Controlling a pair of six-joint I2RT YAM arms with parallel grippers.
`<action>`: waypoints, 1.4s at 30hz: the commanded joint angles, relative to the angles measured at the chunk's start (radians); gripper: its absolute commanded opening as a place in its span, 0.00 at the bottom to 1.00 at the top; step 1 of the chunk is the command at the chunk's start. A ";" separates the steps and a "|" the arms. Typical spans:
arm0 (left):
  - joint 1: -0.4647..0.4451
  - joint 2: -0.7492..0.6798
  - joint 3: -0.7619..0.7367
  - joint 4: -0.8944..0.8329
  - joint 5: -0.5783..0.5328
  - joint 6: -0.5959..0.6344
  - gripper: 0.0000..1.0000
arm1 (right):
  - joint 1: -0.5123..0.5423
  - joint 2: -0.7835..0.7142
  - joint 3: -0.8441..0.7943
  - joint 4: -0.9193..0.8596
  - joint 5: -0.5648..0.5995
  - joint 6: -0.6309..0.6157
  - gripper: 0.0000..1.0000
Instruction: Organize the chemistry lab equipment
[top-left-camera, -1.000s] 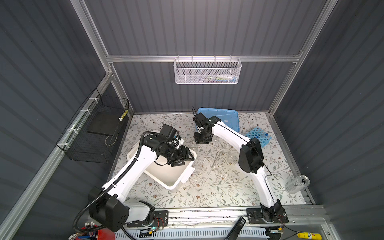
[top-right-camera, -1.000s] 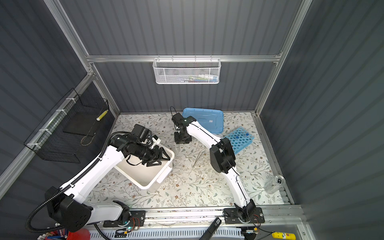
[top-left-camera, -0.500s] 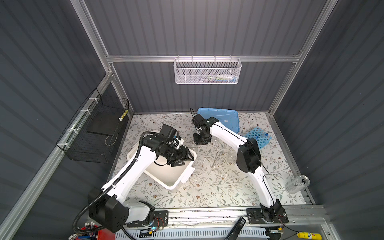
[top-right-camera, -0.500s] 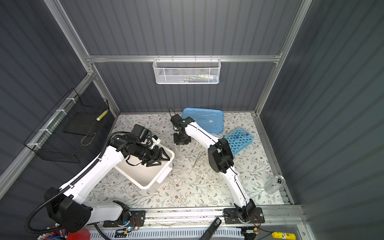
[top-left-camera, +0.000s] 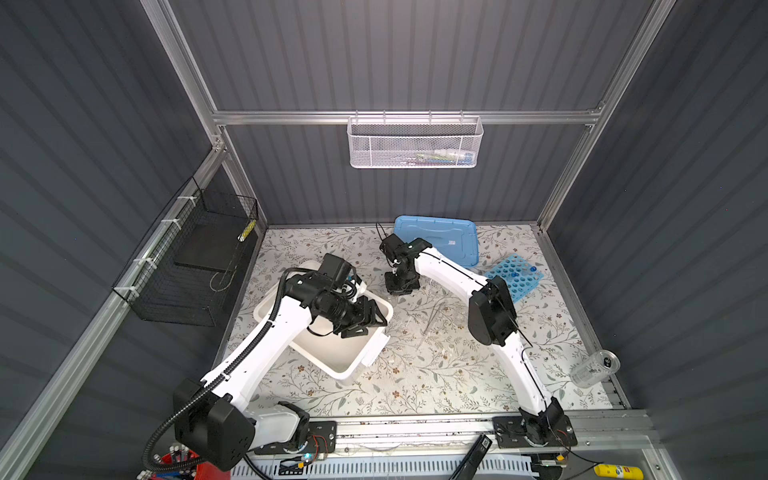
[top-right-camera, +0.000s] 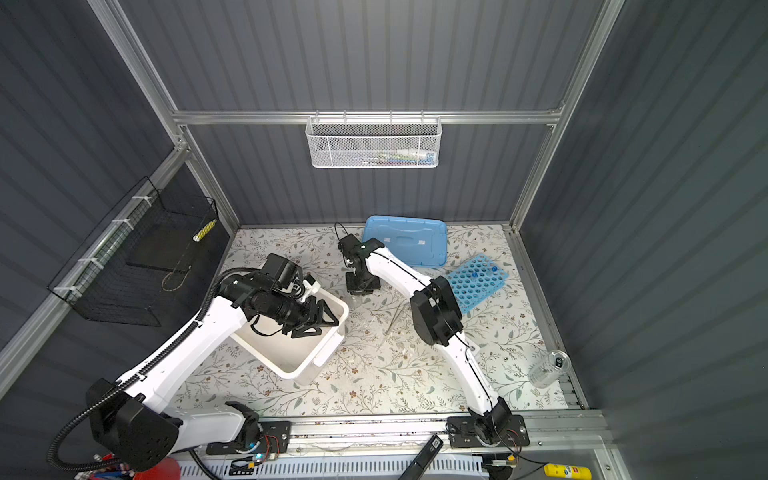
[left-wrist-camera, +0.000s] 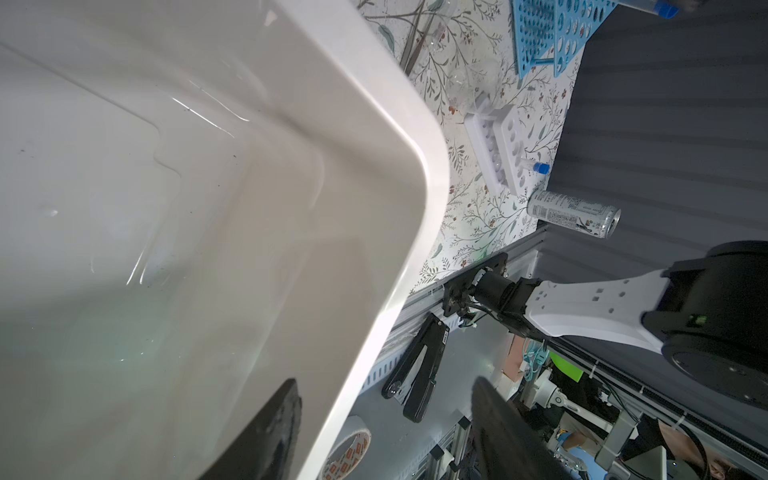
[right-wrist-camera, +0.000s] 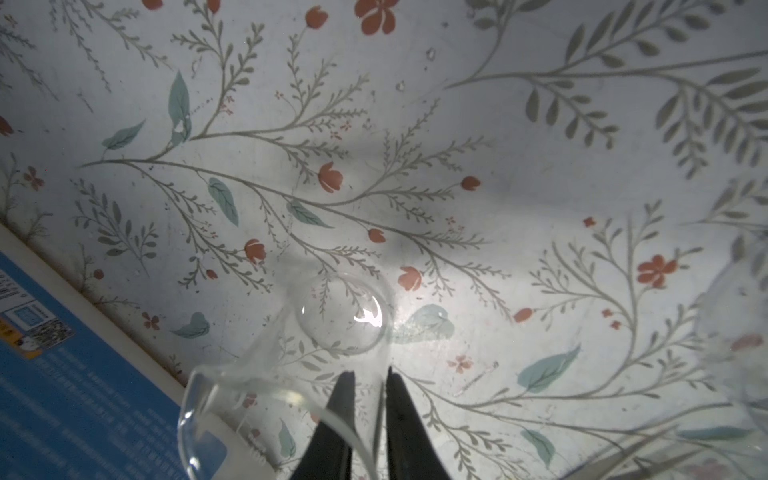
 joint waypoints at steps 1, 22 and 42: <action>-0.005 -0.024 -0.021 0.032 0.031 -0.003 0.66 | 0.004 0.015 0.030 -0.037 0.030 -0.004 0.15; -0.070 0.024 -0.048 0.189 0.035 -0.117 0.65 | -0.110 -0.123 0.015 -0.135 0.064 -0.049 0.00; -0.138 0.377 0.210 0.317 0.046 -0.107 0.64 | -0.274 -0.348 0.024 -0.282 0.012 -0.072 0.00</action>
